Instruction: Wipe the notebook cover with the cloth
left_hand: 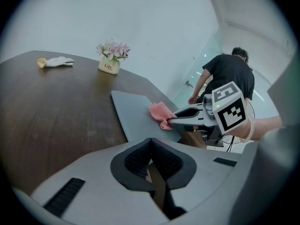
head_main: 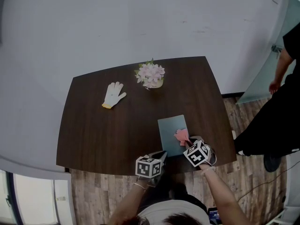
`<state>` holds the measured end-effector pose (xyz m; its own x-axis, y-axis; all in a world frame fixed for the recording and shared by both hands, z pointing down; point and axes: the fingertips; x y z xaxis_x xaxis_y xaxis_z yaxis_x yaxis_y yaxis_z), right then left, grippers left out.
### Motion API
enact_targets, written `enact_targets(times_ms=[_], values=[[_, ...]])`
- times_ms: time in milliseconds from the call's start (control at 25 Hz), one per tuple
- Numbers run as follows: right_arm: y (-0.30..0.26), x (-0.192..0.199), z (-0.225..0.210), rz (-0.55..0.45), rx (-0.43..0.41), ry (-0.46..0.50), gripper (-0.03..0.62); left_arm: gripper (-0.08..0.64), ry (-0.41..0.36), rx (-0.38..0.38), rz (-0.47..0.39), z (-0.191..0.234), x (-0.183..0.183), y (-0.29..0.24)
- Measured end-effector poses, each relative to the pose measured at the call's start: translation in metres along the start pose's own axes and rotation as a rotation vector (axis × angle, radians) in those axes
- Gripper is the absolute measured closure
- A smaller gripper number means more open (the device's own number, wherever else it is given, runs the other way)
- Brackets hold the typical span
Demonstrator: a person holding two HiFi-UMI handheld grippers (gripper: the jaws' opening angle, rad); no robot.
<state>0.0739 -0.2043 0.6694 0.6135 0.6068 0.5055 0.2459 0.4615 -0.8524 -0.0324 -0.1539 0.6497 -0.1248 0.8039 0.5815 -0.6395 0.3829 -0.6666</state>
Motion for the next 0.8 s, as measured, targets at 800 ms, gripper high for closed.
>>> enact_targets(times_ms=[800], values=[[0.041, 0.019, -0.018, -0.074, 0.072, -0.125, 0.543, 0.541, -0.018, -0.014, -0.026, -0.018, 0.009, 0.014]])
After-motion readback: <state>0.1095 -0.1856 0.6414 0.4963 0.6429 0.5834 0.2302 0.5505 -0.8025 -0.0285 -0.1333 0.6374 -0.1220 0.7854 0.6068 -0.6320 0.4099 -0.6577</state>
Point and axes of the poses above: the fingertips, and each gripper's own axes: y backward along the fingers, z to its left, x out of its underside, and after that the axes turned 4 degrees about z, right-handed
